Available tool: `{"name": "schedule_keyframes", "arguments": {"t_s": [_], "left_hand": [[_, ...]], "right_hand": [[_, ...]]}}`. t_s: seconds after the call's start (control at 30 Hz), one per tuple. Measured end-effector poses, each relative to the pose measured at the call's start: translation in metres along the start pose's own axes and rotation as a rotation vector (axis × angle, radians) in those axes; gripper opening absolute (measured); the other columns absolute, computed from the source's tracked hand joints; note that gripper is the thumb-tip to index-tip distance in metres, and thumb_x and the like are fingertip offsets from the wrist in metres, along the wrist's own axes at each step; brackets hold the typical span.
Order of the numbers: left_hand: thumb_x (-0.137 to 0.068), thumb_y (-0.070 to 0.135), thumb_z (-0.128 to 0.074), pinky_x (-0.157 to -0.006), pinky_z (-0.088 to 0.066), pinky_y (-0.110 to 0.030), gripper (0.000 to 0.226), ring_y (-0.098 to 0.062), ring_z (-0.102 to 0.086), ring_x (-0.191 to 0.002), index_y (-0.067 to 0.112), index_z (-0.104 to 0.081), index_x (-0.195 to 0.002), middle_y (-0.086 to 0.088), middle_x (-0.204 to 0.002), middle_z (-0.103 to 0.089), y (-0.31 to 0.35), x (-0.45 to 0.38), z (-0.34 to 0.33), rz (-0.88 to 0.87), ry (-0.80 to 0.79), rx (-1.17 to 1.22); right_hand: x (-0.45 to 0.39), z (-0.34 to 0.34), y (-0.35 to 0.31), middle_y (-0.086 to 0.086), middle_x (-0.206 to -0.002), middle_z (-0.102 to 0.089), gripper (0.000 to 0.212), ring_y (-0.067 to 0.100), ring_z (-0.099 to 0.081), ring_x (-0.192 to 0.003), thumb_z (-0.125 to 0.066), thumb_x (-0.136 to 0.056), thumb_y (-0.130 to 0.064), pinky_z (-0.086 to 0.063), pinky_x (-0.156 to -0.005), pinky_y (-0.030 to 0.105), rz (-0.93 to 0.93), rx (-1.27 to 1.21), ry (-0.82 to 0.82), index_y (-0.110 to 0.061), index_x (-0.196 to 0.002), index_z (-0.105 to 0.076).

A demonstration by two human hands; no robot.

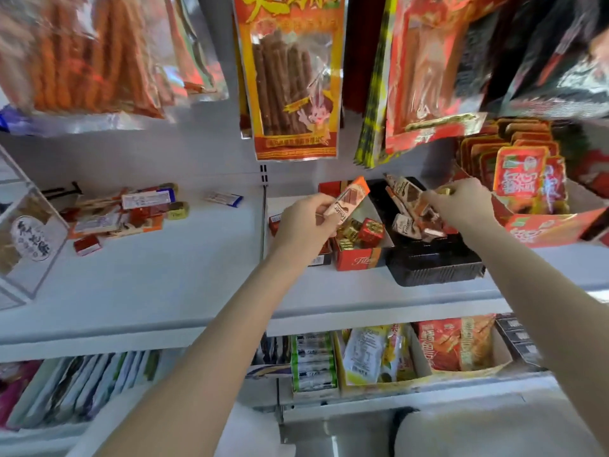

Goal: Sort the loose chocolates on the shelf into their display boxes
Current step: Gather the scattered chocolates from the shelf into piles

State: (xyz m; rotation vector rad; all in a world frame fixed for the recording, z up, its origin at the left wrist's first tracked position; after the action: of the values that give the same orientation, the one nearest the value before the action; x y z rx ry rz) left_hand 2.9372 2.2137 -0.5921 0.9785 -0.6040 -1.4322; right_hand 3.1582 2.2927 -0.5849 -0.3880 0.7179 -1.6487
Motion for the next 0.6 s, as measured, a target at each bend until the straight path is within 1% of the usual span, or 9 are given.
{"name": "schedule_keyframes", "arguments": {"t_s": [0.07,0.1,0.17,0.27,0.33,0.4,0.43,0.53,0.6], "left_hand": [[-0.089,0.012,-0.054,-0.065,-0.056,-0.019,0.029,-0.009,-0.065,-0.075,0.011,-0.056,-0.118,-0.001,-0.106,-0.064,0.004,-0.007,-0.009,-0.011,0.001,-0.016],[-0.089,0.012,-0.054,-0.062,-0.054,-0.017,0.030,-0.008,-0.064,-0.074,0.011,-0.055,-0.119,-0.003,-0.107,-0.064,0.005,-0.010,-0.013,-0.019,0.002,-0.015],[-0.089,0.013,-0.054,-0.064,-0.054,-0.020,0.031,-0.010,-0.065,-0.077,0.013,-0.054,-0.120,-0.007,-0.107,-0.066,0.009,-0.013,-0.020,-0.041,0.006,-0.020],[-0.088,0.016,-0.055,-0.067,-0.053,-0.021,0.027,-0.014,-0.065,-0.086,0.015,-0.055,-0.115,-0.006,-0.103,-0.066,0.016,-0.016,-0.033,-0.091,0.001,-0.058],[-0.088,0.016,-0.056,-0.066,-0.051,-0.018,0.018,-0.014,-0.064,-0.088,0.015,-0.056,-0.105,-0.005,-0.099,-0.067,0.022,-0.019,-0.045,-0.118,-0.009,-0.056],[-0.088,0.015,-0.056,-0.065,-0.053,-0.021,0.010,-0.015,-0.066,-0.088,0.014,-0.054,-0.097,-0.007,-0.098,-0.067,0.028,-0.022,-0.057,-0.132,-0.037,-0.045],[-0.088,0.015,-0.056,-0.064,-0.053,-0.021,0.008,-0.015,-0.066,-0.086,0.014,-0.052,-0.095,-0.007,-0.096,-0.067,0.031,-0.024,-0.063,-0.142,-0.054,-0.050],[-0.088,0.016,-0.056,-0.054,-0.044,-0.009,0.007,-0.011,-0.063,-0.075,0.016,-0.050,-0.090,-0.001,-0.092,-0.062,0.038,-0.033,-0.076,-0.176,-0.063,-0.109],[-0.087,0.017,-0.057,-0.055,-0.043,-0.010,0.009,-0.013,-0.062,-0.075,0.013,-0.050,-0.090,-0.002,-0.094,-0.060,0.037,-0.042,-0.083,-0.175,-0.053,-0.154]], "right_hand": [[-0.009,-0.002,-0.004,0.020,-0.074,-0.062,0.034,0.028,-0.051,-0.064,-0.063,-0.083,-0.032,-0.049,-0.063,0.039,0.021,0.092,-0.024,0.002,-0.078,-0.065],[-0.012,-0.003,-0.006,0.020,-0.079,-0.062,0.036,0.028,-0.051,-0.065,-0.063,-0.083,-0.035,-0.048,-0.064,0.040,0.032,0.130,-0.031,0.001,-0.082,-0.064],[-0.012,0.002,-0.009,0.015,-0.080,-0.058,0.033,0.031,-0.052,-0.071,-0.062,-0.083,-0.038,-0.045,-0.064,0.037,0.056,0.154,-0.010,-0.005,-0.084,-0.062],[-0.010,0.011,0.000,0.014,-0.084,-0.061,0.031,0.030,-0.054,-0.075,-0.060,-0.085,-0.032,-0.043,-0.067,0.035,0.083,0.016,0.044,-0.003,-0.093,-0.067],[-0.007,0.012,0.014,0.015,-0.078,-0.060,0.034,0.025,-0.050,-0.065,-0.060,-0.084,-0.032,-0.042,-0.065,0.034,0.047,-0.146,0.042,0.001,-0.092,-0.066],[-0.002,0.013,0.024,0.015,-0.066,-0.053,0.039,0.024,-0.045,-0.059,-0.060,-0.084,-0.031,-0.040,-0.062,0.035,0.011,-0.230,0.011,0.008,-0.090,-0.063],[0.000,0.014,0.026,0.013,-0.063,-0.052,0.037,0.024,-0.045,-0.058,-0.060,-0.084,-0.029,-0.040,-0.062,0.035,0.003,-0.245,-0.001,0.008,-0.088,-0.062],[0.000,0.015,0.030,0.010,-0.063,-0.054,0.032,0.021,-0.047,-0.058,-0.058,-0.085,-0.031,-0.043,-0.063,0.036,-0.012,-0.288,-0.008,0.001,-0.088,-0.064],[-0.002,0.013,0.032,0.004,-0.063,-0.052,0.033,0.016,-0.045,-0.055,-0.057,-0.086,-0.032,-0.040,-0.057,0.030,-0.037,-0.351,-0.021,-0.001,-0.093,-0.064]]}}
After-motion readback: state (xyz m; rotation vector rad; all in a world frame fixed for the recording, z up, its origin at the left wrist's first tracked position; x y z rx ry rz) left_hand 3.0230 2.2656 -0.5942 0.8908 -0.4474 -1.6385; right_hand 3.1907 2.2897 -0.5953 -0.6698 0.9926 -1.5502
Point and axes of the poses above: each hand's wrist, its own x-axis away from the middle knuckle, its own z-axis out of the back of the hand, y = z × x, the point moved 4 cm from there along -x, towards the middle knuckle
